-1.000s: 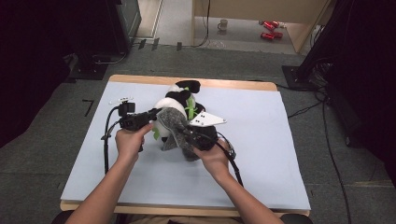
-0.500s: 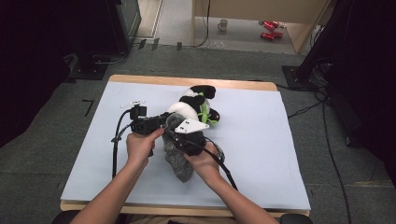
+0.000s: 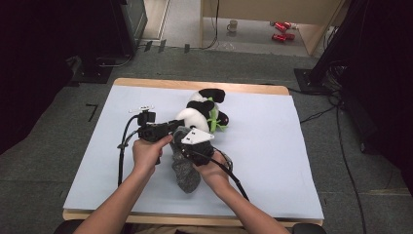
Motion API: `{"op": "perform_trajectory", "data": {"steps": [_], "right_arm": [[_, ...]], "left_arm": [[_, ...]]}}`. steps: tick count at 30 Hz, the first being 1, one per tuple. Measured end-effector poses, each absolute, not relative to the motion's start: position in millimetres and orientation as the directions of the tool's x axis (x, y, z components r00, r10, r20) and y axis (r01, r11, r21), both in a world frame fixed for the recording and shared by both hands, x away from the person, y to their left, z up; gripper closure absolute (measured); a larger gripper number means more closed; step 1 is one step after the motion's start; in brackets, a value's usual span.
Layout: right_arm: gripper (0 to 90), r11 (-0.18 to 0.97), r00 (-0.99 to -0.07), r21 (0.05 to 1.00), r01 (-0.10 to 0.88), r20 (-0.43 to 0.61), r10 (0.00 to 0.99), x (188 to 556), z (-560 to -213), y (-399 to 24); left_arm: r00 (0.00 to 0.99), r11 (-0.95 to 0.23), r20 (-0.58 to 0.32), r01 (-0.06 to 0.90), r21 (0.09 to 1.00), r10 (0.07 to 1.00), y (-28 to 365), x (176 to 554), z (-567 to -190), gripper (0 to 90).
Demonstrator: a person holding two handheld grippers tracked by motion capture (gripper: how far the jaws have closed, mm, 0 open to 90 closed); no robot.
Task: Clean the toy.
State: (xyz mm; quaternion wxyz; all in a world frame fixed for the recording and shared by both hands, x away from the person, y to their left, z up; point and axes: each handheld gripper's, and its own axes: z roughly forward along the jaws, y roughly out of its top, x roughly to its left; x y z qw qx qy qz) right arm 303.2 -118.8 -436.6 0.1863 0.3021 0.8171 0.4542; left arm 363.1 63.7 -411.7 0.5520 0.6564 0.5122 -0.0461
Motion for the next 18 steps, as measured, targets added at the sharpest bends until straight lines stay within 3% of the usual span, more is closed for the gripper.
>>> {"op": "perform_trajectory", "data": {"steps": [18], "right_arm": [[85.7, 0.441, -0.719, 0.767, 0.466, 0.037, 0.694, 317, -456, -132]], "left_arm": [[0.462, 0.199, -0.641, 0.695, 0.691, 0.612, 89, 369, -401, 70.9]]}}
